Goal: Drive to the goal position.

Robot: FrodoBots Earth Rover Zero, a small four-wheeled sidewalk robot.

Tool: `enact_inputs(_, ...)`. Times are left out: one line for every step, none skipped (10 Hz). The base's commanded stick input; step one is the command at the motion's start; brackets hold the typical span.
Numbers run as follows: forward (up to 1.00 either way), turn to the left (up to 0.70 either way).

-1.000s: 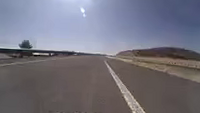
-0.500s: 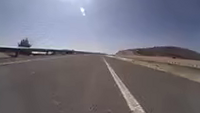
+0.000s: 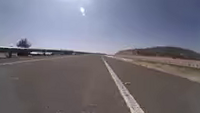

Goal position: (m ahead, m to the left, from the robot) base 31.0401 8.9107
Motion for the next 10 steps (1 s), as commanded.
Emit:
enact_inputs(1.00,0.00)
enact_inputs(1.00,0.00)
enact_inputs(1.00,0.00)
enact_inputs(1.00,0.00)
enact_inputs(1.00,0.00)
enact_inputs(1.00,0.27)
enact_inputs(1.00,0.27)
enact_inputs(1.00,0.00)
enact_inputs(1.00,0.00)
enact_inputs(1.00,0.00)
